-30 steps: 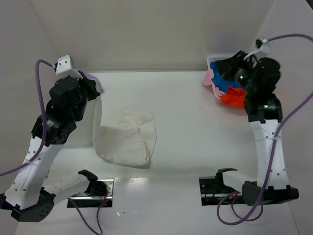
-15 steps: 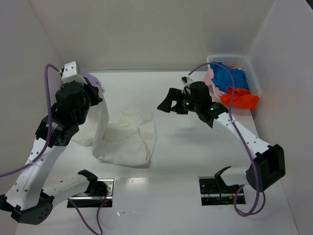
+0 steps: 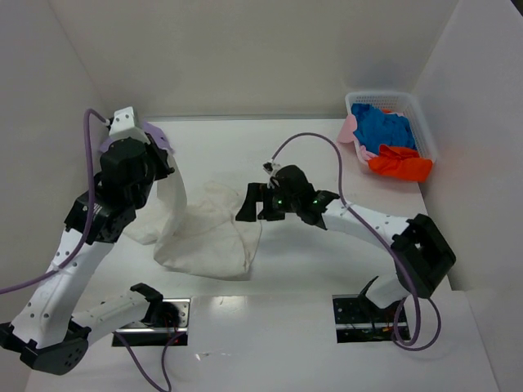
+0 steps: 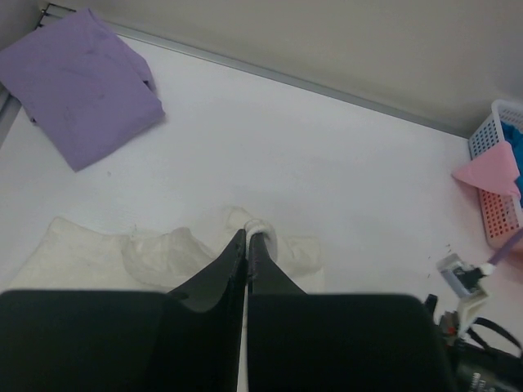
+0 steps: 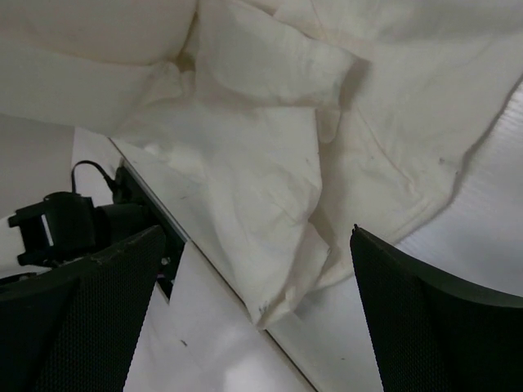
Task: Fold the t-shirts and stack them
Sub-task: Flatten out the tshirt
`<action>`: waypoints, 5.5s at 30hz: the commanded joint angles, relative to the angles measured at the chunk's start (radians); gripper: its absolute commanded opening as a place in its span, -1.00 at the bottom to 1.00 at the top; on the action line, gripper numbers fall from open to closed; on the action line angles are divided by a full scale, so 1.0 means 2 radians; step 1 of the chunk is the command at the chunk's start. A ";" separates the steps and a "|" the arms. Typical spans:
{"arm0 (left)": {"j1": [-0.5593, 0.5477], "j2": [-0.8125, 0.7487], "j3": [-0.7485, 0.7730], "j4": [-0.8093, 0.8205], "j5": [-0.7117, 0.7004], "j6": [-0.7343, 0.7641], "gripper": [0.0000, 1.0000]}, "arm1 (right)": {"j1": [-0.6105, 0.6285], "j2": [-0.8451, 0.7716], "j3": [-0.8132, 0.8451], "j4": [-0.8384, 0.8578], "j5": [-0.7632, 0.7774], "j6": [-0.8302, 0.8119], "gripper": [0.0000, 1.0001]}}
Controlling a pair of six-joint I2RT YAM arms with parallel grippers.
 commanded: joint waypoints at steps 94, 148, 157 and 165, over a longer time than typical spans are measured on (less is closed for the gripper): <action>0.022 0.117 0.166 0.147 -0.249 0.127 -1.00 | -0.249 -0.121 0.401 -0.181 0.417 -0.131 -1.00; 0.199 -0.115 0.195 0.006 -0.039 0.057 -1.00 | -0.323 -0.296 0.533 -0.292 0.282 -0.142 -1.00; 0.188 -0.089 0.147 0.057 -0.084 0.099 -1.00 | -0.323 -0.263 0.460 -0.262 0.282 -0.137 -1.00; 0.188 -0.047 0.019 0.133 -0.079 0.088 -1.00 | -0.323 -0.257 0.255 -0.185 0.261 -0.114 -1.00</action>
